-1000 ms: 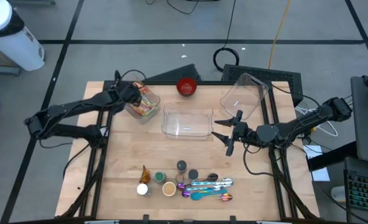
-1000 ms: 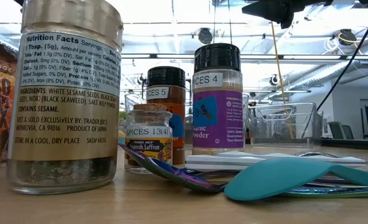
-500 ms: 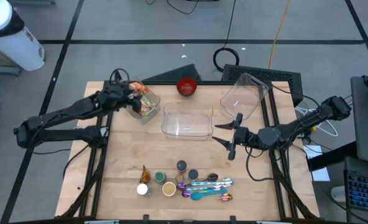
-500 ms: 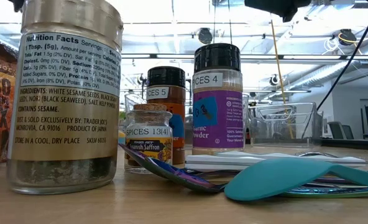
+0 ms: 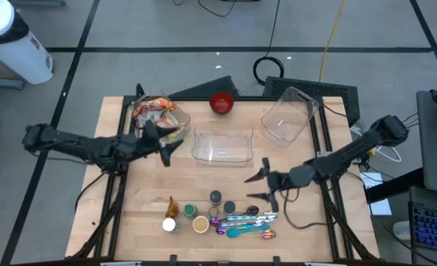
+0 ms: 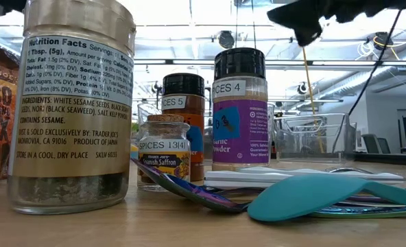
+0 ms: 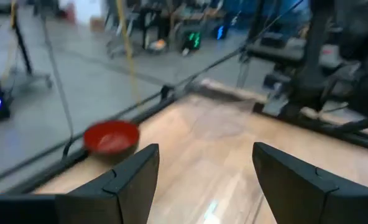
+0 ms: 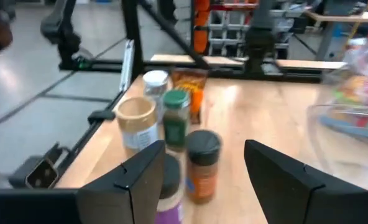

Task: Pick & Place Food Item
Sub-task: Put the violet seasoning bottle into the center transparent bin

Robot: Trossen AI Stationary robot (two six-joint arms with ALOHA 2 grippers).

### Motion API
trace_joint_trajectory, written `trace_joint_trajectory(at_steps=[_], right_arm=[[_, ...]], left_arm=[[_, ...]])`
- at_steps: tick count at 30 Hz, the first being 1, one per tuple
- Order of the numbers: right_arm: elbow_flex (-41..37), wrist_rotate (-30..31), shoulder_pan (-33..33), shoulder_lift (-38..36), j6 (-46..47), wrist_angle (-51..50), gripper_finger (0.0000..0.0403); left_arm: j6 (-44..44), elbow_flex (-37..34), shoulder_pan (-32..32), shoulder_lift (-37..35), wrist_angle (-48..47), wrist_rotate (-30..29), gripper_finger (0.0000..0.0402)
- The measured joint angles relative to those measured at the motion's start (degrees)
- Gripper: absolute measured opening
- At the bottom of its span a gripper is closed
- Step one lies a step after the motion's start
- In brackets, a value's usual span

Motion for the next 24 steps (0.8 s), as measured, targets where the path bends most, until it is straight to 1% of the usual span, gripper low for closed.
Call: trace_joint_trajectory(at_steps=[2, 5, 9, 15, 18, 20, 24], right_arm=[[0.0, 0.0, 0.8, 4.2, -1.4, 3.3, 0.0212], [0.0, 0.0, 1.8, 9.9, -3.2, 6.3, 0.0212], [0.0, 0.0, 2.2, 15.6, -3.9, 11.3, 0.0224], [1.0, -0.2, 2.1, 21.0, -2.8, 18.0, 0.0289], [3.2, -4.2, 2.1, 23.3, -1.4, 16.4, 0.0313], [4.8, -6.0, 2.1, 25.5, -0.6, 15.9, 0.032], [7.0, -6.0, 1.4, 29.4, -0.6, 15.7, 0.0317]], left_arm=[[2.2, 0.8, -2.6, -0.7, 2.1, -0.3, 0.0266], [5.2, 1.0, -6.2, -1.1, 5.0, 2.1, 0.0266], [5.9, 1.0, -9.1, -0.9, 5.3, 2.3, 0.0266], [4.9, 1.0, -9.7, -0.8, 5.4, 2.2, 0.0266], [3.9, 1.0, -9.7, -0.4, 5.4, 2.2, 0.0266], [3.9, 1.0, -9.7, -0.4, 5.3, 2.2, 0.0266], [3.8, 1.0, -9.7, -0.4, 5.3, 2.2, 0.0266]])
